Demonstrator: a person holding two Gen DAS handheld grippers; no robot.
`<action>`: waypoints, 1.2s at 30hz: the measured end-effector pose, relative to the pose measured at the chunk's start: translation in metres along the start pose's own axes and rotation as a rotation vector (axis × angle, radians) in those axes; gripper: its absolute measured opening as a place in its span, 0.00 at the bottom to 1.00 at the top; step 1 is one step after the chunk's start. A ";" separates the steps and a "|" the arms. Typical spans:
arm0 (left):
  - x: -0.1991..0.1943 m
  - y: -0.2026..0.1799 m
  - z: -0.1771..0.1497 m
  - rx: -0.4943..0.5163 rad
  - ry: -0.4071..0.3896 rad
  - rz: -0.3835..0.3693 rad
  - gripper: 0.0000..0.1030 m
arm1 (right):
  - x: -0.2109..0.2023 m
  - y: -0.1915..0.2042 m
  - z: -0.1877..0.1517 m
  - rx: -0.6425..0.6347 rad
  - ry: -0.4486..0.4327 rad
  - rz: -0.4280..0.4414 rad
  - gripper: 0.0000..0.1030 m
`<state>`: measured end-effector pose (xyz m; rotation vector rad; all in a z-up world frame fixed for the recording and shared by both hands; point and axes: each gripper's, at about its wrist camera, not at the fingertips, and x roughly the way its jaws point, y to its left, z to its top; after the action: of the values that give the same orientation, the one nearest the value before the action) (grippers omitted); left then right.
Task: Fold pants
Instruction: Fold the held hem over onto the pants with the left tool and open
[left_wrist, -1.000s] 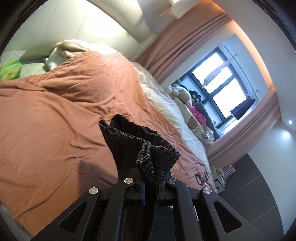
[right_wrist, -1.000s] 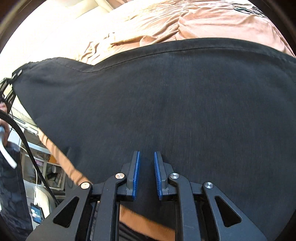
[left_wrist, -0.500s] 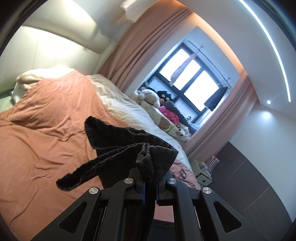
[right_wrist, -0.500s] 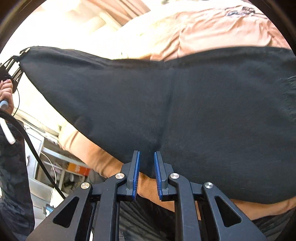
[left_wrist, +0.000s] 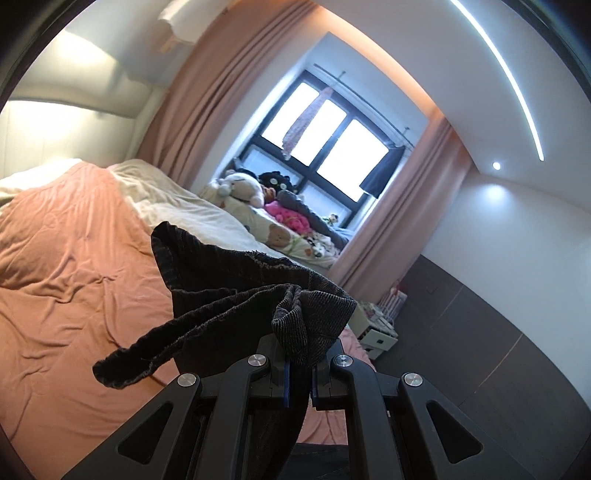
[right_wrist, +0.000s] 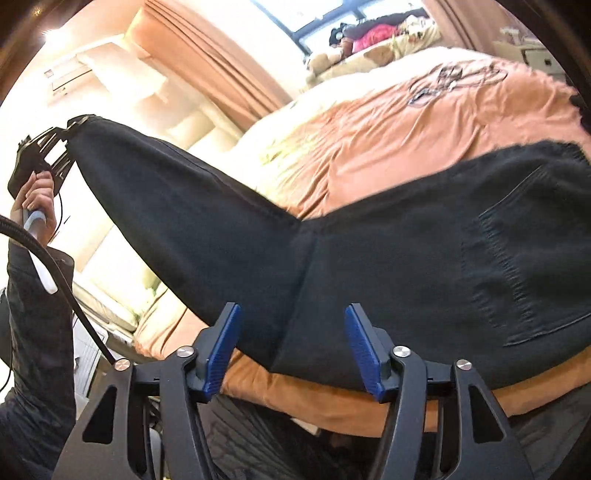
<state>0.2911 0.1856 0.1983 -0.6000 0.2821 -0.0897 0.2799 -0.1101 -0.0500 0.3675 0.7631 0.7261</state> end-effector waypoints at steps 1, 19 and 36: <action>0.001 -0.004 0.000 0.004 0.001 -0.004 0.07 | -0.007 -0.003 -0.003 -0.004 -0.014 -0.006 0.68; 0.095 -0.116 -0.049 0.045 0.125 -0.068 0.07 | -0.081 -0.055 -0.033 0.097 -0.140 -0.027 0.71; 0.225 -0.184 -0.188 0.039 0.413 -0.151 0.07 | -0.156 -0.130 -0.078 0.274 -0.239 -0.107 0.71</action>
<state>0.4519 -0.1046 0.1019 -0.5601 0.6330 -0.3665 0.2040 -0.3090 -0.0968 0.6449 0.6499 0.4667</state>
